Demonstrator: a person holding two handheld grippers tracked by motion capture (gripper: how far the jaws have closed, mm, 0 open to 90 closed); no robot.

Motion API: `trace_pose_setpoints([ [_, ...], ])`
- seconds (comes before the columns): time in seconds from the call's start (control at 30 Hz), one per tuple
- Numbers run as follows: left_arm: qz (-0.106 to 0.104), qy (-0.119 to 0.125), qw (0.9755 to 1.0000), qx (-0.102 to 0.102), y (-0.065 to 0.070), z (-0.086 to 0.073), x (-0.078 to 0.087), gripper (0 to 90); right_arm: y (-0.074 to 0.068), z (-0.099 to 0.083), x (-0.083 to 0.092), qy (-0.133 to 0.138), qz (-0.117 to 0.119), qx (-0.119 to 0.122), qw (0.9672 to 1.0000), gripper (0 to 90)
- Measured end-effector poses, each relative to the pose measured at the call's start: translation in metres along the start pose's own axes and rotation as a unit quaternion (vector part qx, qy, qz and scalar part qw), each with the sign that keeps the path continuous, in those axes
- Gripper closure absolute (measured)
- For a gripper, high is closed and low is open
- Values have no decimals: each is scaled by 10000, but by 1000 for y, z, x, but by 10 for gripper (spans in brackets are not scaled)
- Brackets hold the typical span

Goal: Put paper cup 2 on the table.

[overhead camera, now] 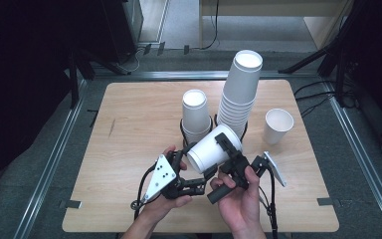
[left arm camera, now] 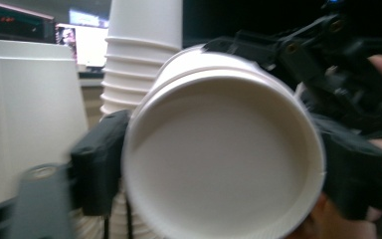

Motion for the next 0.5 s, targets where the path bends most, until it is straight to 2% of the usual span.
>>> trace_pose_setpoints([
  [0.13, 65, -270, 9996, 28, -5, 4, 1, 40, -2, 3, 1, 126, -8, 239, 9996, 139],
  [0.17, 73, -376, 9992, 92, -5, 4, 1, 31, -2, 3, 2, 161, -28, 288, 9995, 140],
  [0.23, 20, -538, 9984, 189, -7, 6, 2, 19, -2, 4, 2, 191, -25, 368, 9991, 139],
  [0.33, -37, -634, 9978, 192, -7, 7, 2, 19, -4, 5, 4, 263, -50, 635, 9976, 140],
  [0.47, -129, -693, 9973, 225, -6, 8, 3, 19, -8, 5, 6, 396, -63, 1124, 9929, 141],
  [0.5, -137, -701, 9972, 223, -6, 8, 3, 19, -9, 6, 6, 429, -81, 1279, 9908, 142],
])
Point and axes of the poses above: each handheld gripper's, and its own axes: x roughly backward along the jaws, z roughly out of its top, y roughly to its right, the point moved 1 cm from there along -x, roughly forward along the jaws, and after that the axes turned 4 degrees about x, right-handed, at the moved point
